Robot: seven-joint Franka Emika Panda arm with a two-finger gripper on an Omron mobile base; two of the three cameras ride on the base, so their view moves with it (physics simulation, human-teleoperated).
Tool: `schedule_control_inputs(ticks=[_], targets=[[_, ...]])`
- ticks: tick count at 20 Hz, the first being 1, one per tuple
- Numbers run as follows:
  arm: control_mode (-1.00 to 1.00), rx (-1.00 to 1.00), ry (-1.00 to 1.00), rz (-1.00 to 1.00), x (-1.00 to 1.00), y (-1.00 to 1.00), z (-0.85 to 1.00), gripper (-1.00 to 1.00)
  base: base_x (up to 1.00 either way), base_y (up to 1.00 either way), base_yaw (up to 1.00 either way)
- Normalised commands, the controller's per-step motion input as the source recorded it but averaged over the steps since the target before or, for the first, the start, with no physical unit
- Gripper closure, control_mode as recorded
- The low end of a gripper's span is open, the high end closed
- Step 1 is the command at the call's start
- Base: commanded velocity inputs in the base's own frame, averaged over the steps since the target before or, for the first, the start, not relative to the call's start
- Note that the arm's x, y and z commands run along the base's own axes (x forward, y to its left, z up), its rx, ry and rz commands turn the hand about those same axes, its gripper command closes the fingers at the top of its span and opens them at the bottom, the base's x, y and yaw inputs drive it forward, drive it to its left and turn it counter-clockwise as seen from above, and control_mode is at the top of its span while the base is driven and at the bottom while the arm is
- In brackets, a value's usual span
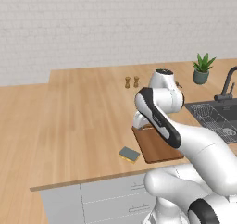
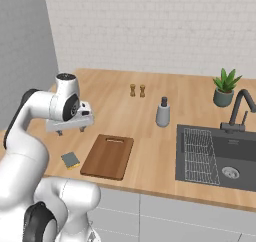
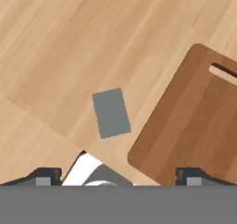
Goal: Pick up the sponge from the counter and clean the cutting board by briefly scrubbing or pressing down on the cutting board. Once finished, release the sponge.
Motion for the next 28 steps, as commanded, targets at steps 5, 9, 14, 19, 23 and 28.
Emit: schedule_control_inputs(ticks=[5,9,14,19,23,28], targets=[[-1.0,0.0,0.02,0.19,0.2,0.19,-0.34,-1.0,0.0,0.0,0.0],[-1.0,-0.06,0.03,0.02,0.28,0.32,-0.33,-1.0,0.0,0.0,0.0],[-1.0,-0.02,0.0,0.0,0.12,0.29,-0.36,-1.0,0.0,0.0,0.0],[-1.0,0.0,0.0,0.0,0.03,0.18,-0.18,-1.0,0.0,0.0,0.0],[-1.0,0.0,0.0,0.01,-0.01,0.01,-0.21,-1.0,0.0,0.0,0.0],[-1.0,0.0,0.02,0.01,0.0,0.01,-0.31,-1.0,0.0,0.0,0.0]])
